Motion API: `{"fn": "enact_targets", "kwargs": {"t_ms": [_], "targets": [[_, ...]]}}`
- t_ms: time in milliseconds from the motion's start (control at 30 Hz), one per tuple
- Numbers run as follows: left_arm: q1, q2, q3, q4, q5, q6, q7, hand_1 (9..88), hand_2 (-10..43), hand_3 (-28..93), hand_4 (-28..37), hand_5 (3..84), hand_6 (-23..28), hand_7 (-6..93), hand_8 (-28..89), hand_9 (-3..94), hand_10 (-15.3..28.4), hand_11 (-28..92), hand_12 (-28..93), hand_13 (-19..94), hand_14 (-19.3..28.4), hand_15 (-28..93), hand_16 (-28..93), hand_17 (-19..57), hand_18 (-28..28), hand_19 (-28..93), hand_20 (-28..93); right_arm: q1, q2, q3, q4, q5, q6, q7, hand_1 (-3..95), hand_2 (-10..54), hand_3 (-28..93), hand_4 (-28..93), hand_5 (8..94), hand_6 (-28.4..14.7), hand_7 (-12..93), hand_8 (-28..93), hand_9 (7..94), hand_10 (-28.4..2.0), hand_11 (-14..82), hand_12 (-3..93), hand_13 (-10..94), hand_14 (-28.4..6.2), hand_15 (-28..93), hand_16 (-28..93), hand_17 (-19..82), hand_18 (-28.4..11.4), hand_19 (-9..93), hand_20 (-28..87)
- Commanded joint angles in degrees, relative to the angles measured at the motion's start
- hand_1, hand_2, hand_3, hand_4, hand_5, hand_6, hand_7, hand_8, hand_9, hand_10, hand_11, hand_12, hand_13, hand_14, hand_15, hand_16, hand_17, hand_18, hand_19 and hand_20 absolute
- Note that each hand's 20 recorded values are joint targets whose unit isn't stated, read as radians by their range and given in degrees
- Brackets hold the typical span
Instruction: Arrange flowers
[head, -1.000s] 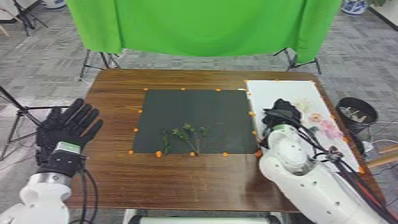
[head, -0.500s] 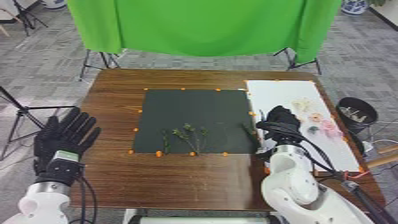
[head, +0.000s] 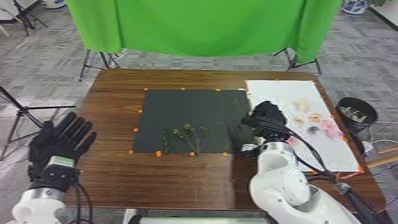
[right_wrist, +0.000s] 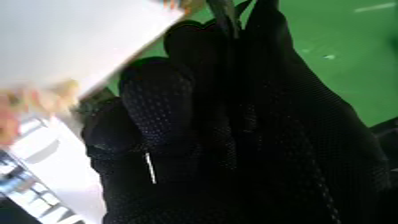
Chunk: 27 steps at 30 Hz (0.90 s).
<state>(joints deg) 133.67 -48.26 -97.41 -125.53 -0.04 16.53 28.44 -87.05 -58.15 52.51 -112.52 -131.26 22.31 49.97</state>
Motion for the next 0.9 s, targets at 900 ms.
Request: {"fn": "enact_targets", "kwargs": {"t_ms": [900], "targets": [[-3.6, -0.57, 3.00, 1.24, 0.48, 2.46, -3.71, 28.9, 18.2, 70, -28.3, 45.5, 9.5, 16.5, -9, 39.5, 16.5, 21, 11, 28, 16.0, 40, -9, -6.7, 14.6, 43, 8, 0.3, -11.7, -2.2, 9.8, -3.8, 1.7, 4.8, 50.2, -9.5, 75, -27, 65.5, -6.2, 27, 3, 79.3, -12.9, 20.4, 39.2, 79, -10.0, 58, 26, 45, -24.8, 93, 27]]}}
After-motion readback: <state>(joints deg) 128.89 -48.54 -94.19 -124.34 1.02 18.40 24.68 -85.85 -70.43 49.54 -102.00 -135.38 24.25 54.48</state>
